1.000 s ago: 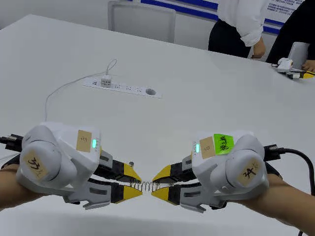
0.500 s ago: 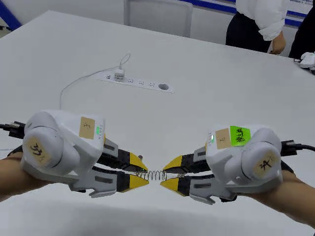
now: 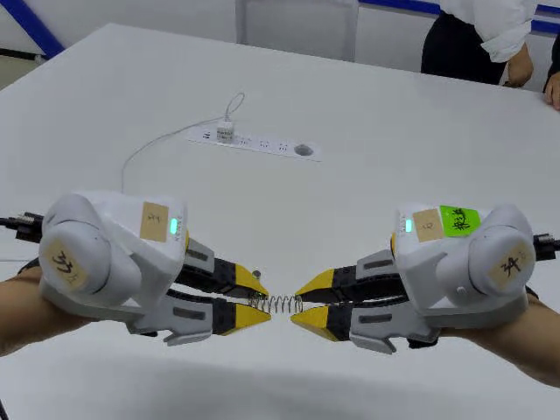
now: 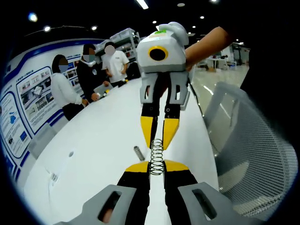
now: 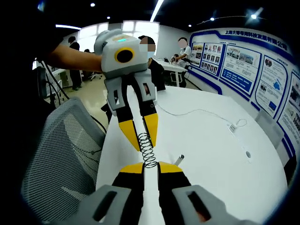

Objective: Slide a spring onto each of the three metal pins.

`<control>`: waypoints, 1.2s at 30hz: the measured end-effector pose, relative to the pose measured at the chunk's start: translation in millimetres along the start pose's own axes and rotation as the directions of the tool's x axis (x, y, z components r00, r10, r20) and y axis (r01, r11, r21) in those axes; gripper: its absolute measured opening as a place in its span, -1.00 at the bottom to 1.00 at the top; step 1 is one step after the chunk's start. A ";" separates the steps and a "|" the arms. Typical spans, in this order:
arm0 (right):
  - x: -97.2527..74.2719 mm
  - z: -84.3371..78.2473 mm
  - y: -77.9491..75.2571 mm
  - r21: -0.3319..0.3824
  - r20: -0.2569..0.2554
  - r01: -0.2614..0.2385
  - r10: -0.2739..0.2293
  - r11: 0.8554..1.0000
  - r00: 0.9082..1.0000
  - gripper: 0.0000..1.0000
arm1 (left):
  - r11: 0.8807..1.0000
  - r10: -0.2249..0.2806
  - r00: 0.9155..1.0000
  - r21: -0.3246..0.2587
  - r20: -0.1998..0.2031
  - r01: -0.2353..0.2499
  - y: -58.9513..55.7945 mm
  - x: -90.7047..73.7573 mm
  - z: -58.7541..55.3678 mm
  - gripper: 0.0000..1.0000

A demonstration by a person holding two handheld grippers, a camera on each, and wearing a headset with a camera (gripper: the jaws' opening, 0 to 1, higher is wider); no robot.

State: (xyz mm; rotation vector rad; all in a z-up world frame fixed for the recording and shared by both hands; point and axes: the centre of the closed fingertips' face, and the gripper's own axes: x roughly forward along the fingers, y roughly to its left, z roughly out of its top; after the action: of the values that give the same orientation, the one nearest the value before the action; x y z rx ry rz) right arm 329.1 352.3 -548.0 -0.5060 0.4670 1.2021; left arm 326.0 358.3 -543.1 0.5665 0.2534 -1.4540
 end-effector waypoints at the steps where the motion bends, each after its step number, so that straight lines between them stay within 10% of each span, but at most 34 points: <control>1: -0.8 -0.1 -0.2 0.001 0.003 -0.002 0.002 1.000 1.000 -0.78 | 1.000 0.000 1.000 0.001 -0.001 0.000 0.1 0.0 -0.4 -0.81; 36: -1.7 45.7 -0.7 0.150 0.171 -0.049 0.022 0.987 0.985 -0.79 | 0.999 0.031 0.999 -0.030 0.012 -0.031 7.2 3.3 -6.8 -0.81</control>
State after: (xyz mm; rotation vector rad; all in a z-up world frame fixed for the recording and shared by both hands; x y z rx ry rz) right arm 332.6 378.2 -510.4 -0.2613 0.4208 1.2210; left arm 334.5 359.1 -548.9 0.5346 0.2549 -1.4216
